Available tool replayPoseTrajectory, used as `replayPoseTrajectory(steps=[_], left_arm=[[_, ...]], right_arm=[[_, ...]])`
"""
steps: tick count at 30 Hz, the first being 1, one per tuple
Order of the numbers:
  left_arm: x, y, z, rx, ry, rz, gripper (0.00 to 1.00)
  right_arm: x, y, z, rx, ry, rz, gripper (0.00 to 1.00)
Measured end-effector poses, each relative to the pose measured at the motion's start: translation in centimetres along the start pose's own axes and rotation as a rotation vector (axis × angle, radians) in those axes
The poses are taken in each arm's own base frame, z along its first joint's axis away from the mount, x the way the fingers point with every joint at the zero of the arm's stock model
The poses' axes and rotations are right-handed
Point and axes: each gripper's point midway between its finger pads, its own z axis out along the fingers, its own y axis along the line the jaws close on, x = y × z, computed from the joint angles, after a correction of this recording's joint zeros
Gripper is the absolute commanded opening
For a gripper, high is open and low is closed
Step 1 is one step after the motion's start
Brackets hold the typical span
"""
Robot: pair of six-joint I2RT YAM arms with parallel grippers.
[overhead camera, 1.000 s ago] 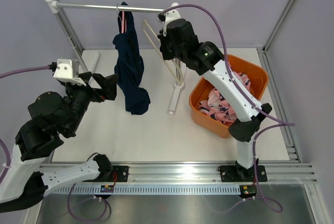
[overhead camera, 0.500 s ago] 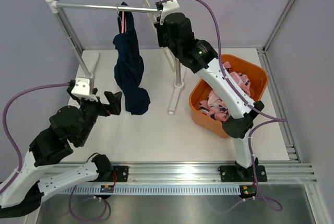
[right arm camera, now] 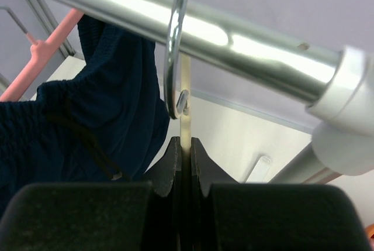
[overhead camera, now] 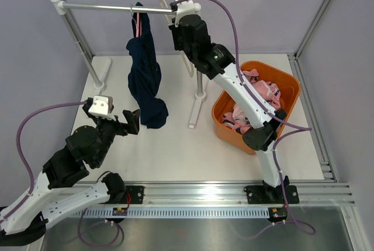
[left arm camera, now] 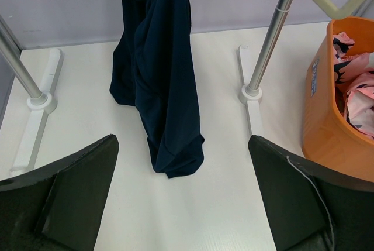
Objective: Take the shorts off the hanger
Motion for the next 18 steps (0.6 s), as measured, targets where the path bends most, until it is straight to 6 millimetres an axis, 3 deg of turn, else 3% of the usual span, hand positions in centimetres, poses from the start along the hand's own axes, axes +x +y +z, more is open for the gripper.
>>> replayPoseTrajectory(steps=[9, 18], left_arm=[[0.7, 0.2, -0.1, 0.002, -0.012, -0.01, 0.99], [1.3, 0.1, 0.1, 0.003, -0.012, -0.01, 0.99]], right_arm=[[-1.1, -1.8, 0.7, 0.031, -0.037, 0.03, 0.0], [1.1, -1.9, 2.8, 0.03, 0.002, 0.049, 0.0]])
